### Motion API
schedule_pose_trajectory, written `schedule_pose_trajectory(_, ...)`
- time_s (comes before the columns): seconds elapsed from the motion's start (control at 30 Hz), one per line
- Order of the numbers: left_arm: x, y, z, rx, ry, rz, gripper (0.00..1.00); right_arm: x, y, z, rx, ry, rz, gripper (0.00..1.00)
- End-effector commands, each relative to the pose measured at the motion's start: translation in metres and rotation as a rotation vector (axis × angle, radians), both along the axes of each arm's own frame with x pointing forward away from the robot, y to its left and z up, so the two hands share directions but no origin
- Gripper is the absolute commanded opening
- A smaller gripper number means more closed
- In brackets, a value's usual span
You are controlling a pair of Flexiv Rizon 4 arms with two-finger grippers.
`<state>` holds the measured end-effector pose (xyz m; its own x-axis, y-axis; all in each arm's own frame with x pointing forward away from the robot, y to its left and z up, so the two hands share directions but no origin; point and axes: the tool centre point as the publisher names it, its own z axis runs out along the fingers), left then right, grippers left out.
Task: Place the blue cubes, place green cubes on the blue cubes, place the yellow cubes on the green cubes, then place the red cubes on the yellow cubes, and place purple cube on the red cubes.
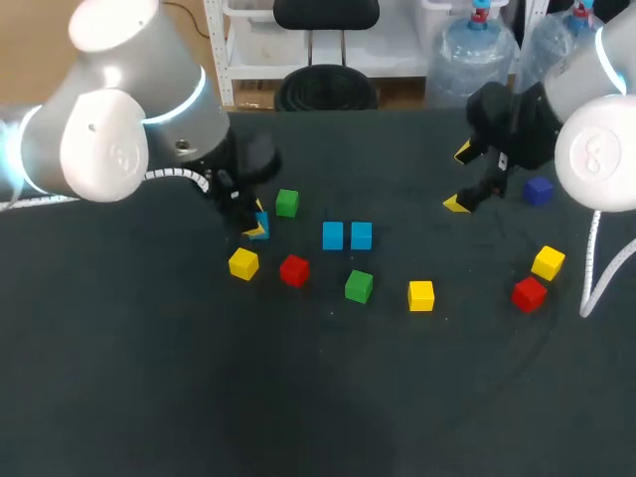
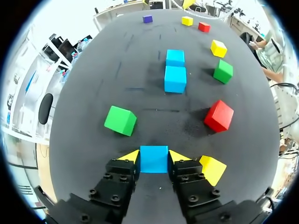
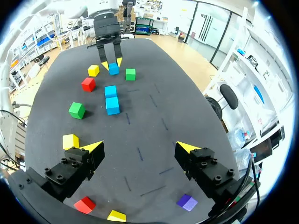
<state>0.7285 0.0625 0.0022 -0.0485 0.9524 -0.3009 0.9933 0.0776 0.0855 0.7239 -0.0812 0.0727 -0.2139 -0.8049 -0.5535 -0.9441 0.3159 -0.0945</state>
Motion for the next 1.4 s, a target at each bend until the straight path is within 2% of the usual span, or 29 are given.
schedule_pose_trajectory(0.03, 0.003, 0.004, 0.008, -0.016, -0.012, 0.004, 0.0, 0.001, 0.0, -0.001, 0.003, 0.001, 0.002, 1.0)
schedule_pose_trajectory(0.23, 0.008, 0.007, 0.033, -0.053, -0.023, 0.033, 0.0, 0.001, 0.0, -0.001, 0.003, 0.001, 0.002, 1.0)
schedule_pose_trajectory(0.47, 0.001, 0.008, 0.063, -0.079, -0.031, 0.035, 0.0, 0.001, 0.0, -0.001, 0.003, 0.001, 0.002, 1.0)
schedule_pose_trajectory(0.63, -0.004, 0.007, 0.076, -0.085, -0.036, 0.03, 0.0, 0.001, 0.0, -0.001, 0.003, 0.001, 0.002, 1.0)
schedule_pose_trajectory(1.4, -0.033, -0.031, 0.07, -0.123, -0.04, -0.049, 0.0, 0.001, 0.0, -0.001, 0.003, 0.001, 0.002, 1.0)
